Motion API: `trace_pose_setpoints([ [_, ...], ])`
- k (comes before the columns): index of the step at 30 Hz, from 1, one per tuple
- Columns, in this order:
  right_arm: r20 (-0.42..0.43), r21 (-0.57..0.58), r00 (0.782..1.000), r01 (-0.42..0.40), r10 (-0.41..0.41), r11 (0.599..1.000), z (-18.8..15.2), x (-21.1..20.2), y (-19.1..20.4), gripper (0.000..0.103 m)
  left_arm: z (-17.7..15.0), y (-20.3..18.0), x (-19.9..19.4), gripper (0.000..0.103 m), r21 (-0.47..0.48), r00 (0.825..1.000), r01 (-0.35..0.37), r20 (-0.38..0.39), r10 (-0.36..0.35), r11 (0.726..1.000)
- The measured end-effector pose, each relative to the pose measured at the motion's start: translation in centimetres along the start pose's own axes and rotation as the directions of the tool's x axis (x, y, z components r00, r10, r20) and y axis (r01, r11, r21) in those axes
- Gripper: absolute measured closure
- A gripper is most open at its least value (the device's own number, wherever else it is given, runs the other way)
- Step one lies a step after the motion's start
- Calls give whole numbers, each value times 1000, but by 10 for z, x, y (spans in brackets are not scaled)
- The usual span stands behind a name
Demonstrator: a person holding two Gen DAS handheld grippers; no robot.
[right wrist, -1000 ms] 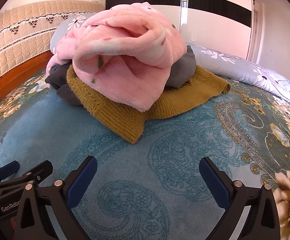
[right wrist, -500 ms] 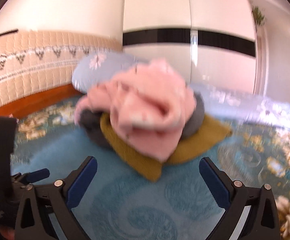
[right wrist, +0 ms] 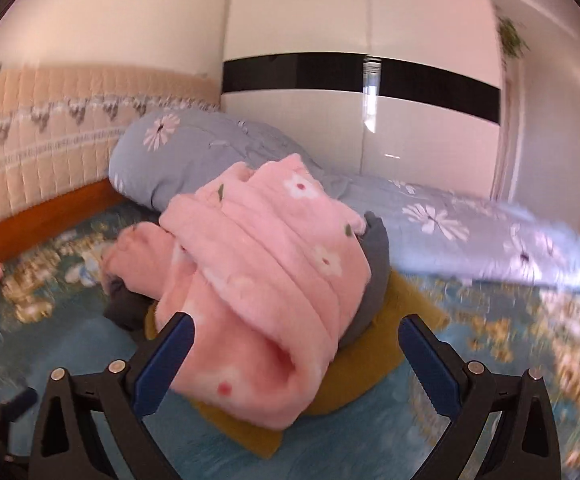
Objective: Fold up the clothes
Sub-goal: 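Reach the right gripper toward the pink fleece garment on the pile, then grasp the pink fleece with the right gripper and lift it off the pile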
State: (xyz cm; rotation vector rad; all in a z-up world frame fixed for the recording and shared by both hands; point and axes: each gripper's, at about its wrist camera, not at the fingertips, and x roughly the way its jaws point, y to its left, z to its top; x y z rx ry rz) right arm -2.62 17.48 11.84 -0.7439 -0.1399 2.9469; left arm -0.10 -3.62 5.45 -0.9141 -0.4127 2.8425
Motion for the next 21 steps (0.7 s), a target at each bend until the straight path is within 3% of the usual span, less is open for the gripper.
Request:
trace_pose_setpoints([
  [6, -113, -102, 992, -60, 48, 993, 19, 45, 22, 0, 3, 23, 3, 2, -147, 999, 32, -40, -38, 989],
  [10, -74, -180, 996, 29, -43, 983, 29, 50, 37, 0, 0, 27, 3, 2, -150, 998, 31, -48, -39, 988],
  [12, -70, -184, 996, 43, -56, 982, 36, 53, 40, 5, -1, 26, 2, 2, -141, 998, 29, -50, -36, 990],
  [15, -158, -214, 985, 41, -76, 976, 37, 69, 45, 26, -4, 25, 2, 2, -134, 998, 19, -52, -26, 991],
  [16, -194, -235, 977, 39, -86, 971, 35, 75, 48, 50, -5, 25, 1, 2, -133, 998, 18, -57, -25, 991],
  [17, -209, -237, 973, 47, -98, 970, 35, 78, 49, 62, -7, 26, -1, 2, -135, 998, 18, -63, -27, 991],
  [19, -211, -205, 972, 61, -105, 977, 39, 75, 48, 70, -11, 26, -5, 2, -127, 997, 20, -72, -30, 992],
  [21, -166, -101, 984, 53, -69, 993, 53, 57, 37, 76, -13, 26, -12, 2, -112, 997, 24, -74, -32, 993],
])
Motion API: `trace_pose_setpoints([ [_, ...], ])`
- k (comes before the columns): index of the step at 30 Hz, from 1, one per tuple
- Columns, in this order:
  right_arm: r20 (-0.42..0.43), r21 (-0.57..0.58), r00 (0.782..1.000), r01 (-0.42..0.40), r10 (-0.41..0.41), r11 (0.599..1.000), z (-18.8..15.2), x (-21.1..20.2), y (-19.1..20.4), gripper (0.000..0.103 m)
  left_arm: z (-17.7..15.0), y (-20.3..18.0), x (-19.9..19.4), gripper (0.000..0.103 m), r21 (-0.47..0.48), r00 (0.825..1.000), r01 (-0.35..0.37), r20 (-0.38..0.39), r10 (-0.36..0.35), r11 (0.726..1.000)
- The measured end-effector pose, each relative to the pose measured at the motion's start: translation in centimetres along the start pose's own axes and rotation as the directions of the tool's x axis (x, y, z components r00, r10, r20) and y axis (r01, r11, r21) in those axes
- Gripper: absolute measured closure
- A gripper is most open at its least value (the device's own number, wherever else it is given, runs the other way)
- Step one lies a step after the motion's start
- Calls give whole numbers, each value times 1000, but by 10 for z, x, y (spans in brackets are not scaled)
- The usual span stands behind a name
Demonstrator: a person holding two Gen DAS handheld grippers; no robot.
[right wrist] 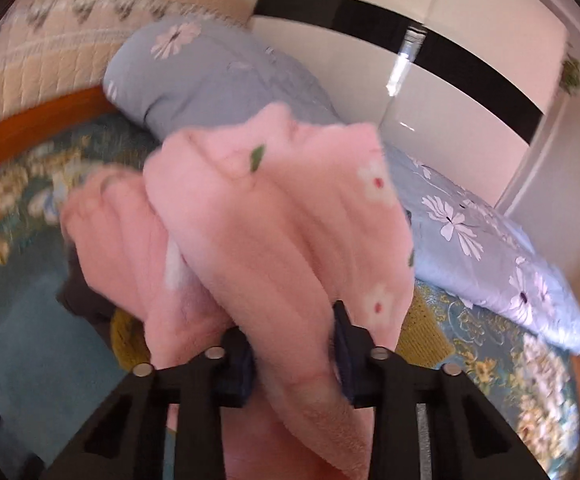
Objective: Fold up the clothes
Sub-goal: 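Grasp the pink fleece with the right gripper and lift it off the pile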
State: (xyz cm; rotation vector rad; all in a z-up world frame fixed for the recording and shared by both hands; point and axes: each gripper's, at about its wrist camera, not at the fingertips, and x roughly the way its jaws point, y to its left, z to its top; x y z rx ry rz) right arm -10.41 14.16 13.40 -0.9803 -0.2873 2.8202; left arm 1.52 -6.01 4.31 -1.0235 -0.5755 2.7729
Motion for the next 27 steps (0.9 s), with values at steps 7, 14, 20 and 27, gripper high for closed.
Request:
trace_pose_setpoints([
  [7, 176, 103, 984, -23, 4, 994, 16, -90, -52, 92, -7, -10, -16, 2, 68, 1000, 11, 18, -12, 998],
  [14, 214, 260, 971, 47, -105, 964, -15, -158, -161, 95, -15, -6, -21, 2, 50, 1000, 20, 4, -20, 999],
  [20, 112, 420, 981, 100, -161, 902, -81, -160, -246, 95, -15, 12, -25, 2, -36, 998, 66, -10, -66, 997],
  [27, -93, 523, 983, 186, -161, 832, -168, -115, -296, 95, -15, 22, -26, 2, -79, 996, 82, -15, -83, 994],
])
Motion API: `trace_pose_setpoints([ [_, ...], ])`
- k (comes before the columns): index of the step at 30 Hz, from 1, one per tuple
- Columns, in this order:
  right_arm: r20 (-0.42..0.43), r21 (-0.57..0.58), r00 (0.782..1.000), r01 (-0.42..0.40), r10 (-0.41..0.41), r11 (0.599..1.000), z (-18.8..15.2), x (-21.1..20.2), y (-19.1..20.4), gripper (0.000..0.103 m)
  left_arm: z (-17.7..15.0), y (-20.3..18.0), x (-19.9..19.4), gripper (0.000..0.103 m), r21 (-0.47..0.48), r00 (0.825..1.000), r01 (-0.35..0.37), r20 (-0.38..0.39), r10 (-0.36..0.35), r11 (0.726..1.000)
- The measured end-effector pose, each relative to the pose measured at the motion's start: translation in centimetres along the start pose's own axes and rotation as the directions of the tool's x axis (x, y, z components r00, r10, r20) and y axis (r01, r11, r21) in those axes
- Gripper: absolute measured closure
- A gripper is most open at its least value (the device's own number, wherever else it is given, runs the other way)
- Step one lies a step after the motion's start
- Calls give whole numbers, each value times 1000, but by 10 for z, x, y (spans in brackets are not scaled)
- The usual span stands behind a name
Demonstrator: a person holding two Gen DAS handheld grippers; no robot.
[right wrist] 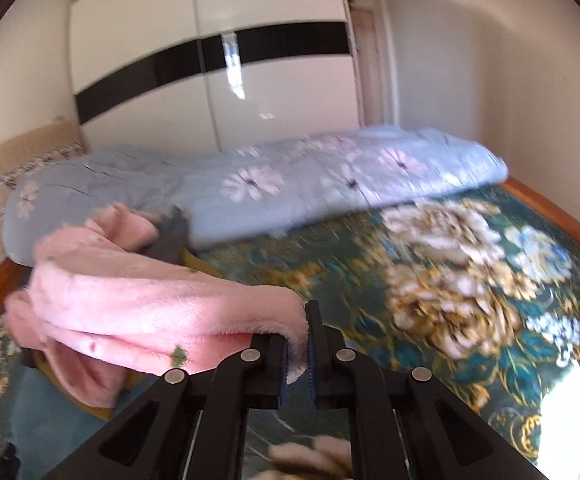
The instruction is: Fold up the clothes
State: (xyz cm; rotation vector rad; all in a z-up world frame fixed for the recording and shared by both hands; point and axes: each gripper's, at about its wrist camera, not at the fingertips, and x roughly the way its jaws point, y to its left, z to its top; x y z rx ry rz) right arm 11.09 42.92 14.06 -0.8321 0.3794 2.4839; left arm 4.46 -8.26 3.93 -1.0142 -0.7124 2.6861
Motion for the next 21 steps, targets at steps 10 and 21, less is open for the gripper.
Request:
trace_pose_setpoints([
  [10, -146, -83, 985, -102, 89, 991, -55, 23, 22, 45, 10, -1, -17, 2, 35, 999, -11, 53, 9, 999],
  [21, 37, -359, 953, -268, 301, 894, -18, -48, 161, 35, 35, 43, -34, 2, -148, 992, -27, 116, 45, 989],
])
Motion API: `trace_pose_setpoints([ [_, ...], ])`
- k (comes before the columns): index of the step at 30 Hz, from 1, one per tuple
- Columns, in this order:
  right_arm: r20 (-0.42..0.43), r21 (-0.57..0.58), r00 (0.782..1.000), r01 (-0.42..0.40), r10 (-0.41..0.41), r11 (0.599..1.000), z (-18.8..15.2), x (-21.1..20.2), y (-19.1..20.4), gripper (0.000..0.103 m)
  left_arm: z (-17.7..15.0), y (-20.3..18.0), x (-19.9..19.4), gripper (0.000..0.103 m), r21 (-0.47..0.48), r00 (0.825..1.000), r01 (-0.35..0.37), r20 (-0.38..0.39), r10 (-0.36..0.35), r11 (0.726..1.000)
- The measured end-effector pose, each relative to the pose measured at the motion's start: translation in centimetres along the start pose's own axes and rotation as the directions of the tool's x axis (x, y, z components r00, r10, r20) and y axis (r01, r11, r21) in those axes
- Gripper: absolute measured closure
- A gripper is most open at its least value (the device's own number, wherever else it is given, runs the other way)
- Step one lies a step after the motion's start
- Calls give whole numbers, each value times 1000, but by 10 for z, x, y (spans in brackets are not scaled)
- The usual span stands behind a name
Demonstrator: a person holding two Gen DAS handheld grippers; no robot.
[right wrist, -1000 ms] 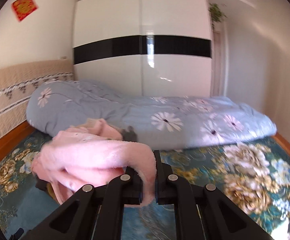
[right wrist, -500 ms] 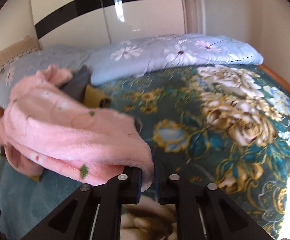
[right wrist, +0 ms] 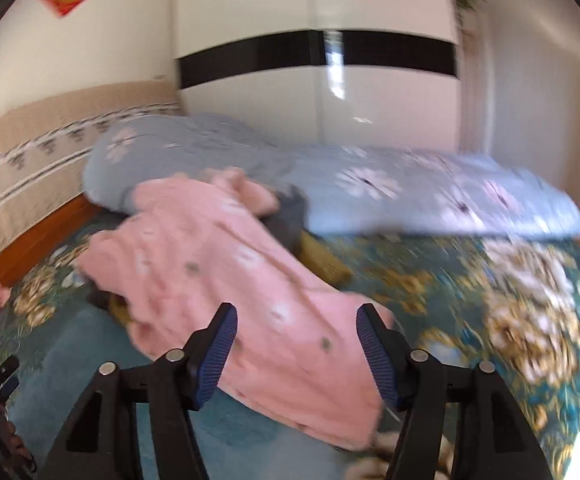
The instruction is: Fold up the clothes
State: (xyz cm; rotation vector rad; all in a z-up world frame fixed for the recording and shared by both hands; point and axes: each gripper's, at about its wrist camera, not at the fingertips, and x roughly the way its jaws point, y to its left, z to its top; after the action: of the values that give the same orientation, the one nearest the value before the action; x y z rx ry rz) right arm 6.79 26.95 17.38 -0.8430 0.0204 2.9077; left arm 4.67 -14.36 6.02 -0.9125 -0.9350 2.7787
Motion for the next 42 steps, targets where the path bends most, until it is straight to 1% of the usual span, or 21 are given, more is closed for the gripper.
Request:
trace_pose_setpoints([
  [2, -1, -91, 1000, -29, 29, 995, 11, 17, 42, 35, 3, 6, 2, 2, -26, 1000, -15, -2, 15, 1000],
  [4, -34, -174, 999, -47, 42, 984, 15, 48, 86, 35, 5, 13, 4, 2, -52, 1000, -16, -10, 15, 999],
  [8, -62, -345, 997, -69, 50, 936, 11, 98, 174, 35, 6, 25, 10, 2, -123, 1000, -9, -24, 7, 992],
  [11, -18, -493, 1000, 7, -19, 870, 1, 123, 231, 34, 8, 29, 17, 2, -142, 999, -17, -42, 11, 990],
  [13, 28, -593, 996, 87, -88, 800, -9, 139, 257, 32, 9, 28, 21, 2, -144, 999, -20, -51, 13, 989],
  [15, 64, -664, 990, 134, -123, 735, -19, 150, 274, 31, 11, 28, 24, 2, -150, 998, -18, -57, 10, 988],
  [19, 130, -728, 966, 245, -221, 641, -29, 175, 289, 28, 14, 28, 30, 2, -169, 998, -16, -68, 4, 986],
  [22, 186, -733, 949, 307, -256, 607, -23, 185, 293, 28, 14, 30, 35, 2, -183, 996, -13, -88, -3, 983],
  [23, 219, -724, 940, 337, -263, 602, -18, 185, 296, 28, 14, 31, 37, 2, -187, 996, -10, -93, -8, 982],
  [24, 263, -698, 928, 372, -265, 612, -13, 181, 296, 28, 14, 31, 38, 2, -192, 995, -6, -96, -12, 981],
  [26, 311, -656, 915, 402, -256, 639, -1, 174, 298, 28, 14, 31, 39, 2, -196, 995, -6, -95, -13, 981],
  [28, 302, -664, 914, 406, -271, 628, 7, 182, 303, 27, 14, 30, 40, 2, -197, 995, -5, -95, -14, 980],
  [30, 264, -700, 920, 389, -289, 599, 6, 197, 309, 27, 13, 29, 42, 2, -191, 994, -5, -105, -15, 982],
  [31, 257, -707, 918, 391, -301, 589, 5, 202, 310, 29, 12, 28, 43, 2, -186, 994, -4, -110, -17, 983],
  [32, 255, -703, 915, 398, -313, 589, 7, 205, 310, 29, 12, 27, 44, 2, -181, 994, -3, -112, -17, 984],
  [33, 251, -689, 914, 399, -317, 605, 10, 205, 311, 31, 11, 26, 44, 2, -175, 993, -2, -114, -18, 985],
  [35, 246, -667, 916, 397, -317, 630, 20, 201, 311, 51, 11, 24, 44, 2, -161, 993, 1, -115, -20, 987],
  [36, 250, -665, 915, 400, -316, 631, 23, 198, 311, 56, 10, 22, 44, 2, -151, 993, 3, -113, -20, 988],
  [37, 258, -666, 915, 401, -310, 629, 27, 194, 312, 67, 10, 21, 44, 2, -144, 993, 4, -113, -20, 990],
  [40, 289, -662, 909, 417, -301, 623, 37, 178, 310, 77, 7, 17, 46, 2, -126, 992, 9, -122, -24, 992],
  [42, 303, -628, 904, 426, -300, 651, 44, 164, 303, 83, 5, 16, 47, 2, -113, 991, 20, -126, -34, 993],
])
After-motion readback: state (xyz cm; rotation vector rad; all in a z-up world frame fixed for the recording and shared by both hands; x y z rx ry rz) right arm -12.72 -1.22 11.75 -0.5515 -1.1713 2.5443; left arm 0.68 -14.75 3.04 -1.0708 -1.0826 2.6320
